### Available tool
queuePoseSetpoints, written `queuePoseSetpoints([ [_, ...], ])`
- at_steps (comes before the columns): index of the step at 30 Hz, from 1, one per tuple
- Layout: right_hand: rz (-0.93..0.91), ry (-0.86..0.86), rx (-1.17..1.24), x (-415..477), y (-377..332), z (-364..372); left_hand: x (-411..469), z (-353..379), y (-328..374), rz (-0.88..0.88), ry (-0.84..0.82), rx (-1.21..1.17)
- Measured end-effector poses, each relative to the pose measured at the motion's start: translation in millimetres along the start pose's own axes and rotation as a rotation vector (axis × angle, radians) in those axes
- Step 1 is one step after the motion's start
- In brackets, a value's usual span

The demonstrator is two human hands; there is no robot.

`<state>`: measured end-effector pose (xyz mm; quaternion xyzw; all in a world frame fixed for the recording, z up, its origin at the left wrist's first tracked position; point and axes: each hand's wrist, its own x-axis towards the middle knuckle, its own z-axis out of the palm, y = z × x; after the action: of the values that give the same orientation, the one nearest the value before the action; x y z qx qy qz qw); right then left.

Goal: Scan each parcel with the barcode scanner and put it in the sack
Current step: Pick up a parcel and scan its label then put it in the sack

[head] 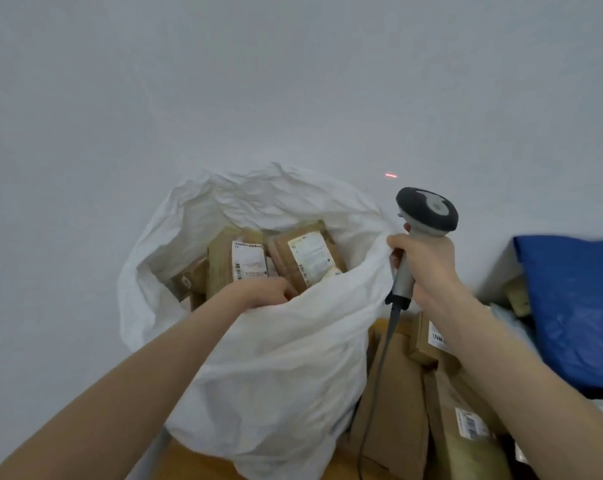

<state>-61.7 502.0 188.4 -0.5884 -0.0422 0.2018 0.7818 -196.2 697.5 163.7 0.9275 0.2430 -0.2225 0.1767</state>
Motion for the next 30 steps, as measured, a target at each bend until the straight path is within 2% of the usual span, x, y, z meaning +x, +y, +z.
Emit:
queuePoseSetpoints([
  [1,0.018,0.005,-0.034,-2,5,-6,4,12,2,-0.006,-0.064,0.027],
  [3,0.053,0.033,-0.095,0,15,-18,13,24,5,0.004,0.024,0.023],
  [6,0.086,0.111,-0.118,6,25,-33,22,8,10,0.012,0.469,-0.012],
  [8,0.099,0.129,-0.113,8,29,-38,34,-6,16,-0.022,0.62,0.014],
  [13,0.084,0.107,-0.147,8,40,-36,85,2,41,-0.039,0.573,-0.041],
  [15,0.055,0.114,-0.169,13,40,-34,101,0,35,-0.099,0.574,-0.11],
  [17,0.026,0.13,-0.174,20,41,-33,109,-3,22,-0.181,0.633,-0.069],
  [18,0.014,0.133,-0.179,24,42,-34,112,-2,17,-0.162,0.689,0.026],
  [21,0.018,0.133,-0.175,36,46,-33,118,5,25,0.103,0.842,0.253],
  [23,0.047,0.128,-0.18,42,51,-29,123,4,41,0.175,0.84,0.325],
  [25,0.069,0.115,-0.243,49,55,-22,130,-3,44,0.119,0.767,0.395],
  [28,0.085,0.129,-0.341,60,58,-15,135,-20,5,-0.115,0.646,0.271],
  [30,0.082,0.169,-0.343,67,60,-14,133,-20,-26,-0.237,0.545,0.275],
])
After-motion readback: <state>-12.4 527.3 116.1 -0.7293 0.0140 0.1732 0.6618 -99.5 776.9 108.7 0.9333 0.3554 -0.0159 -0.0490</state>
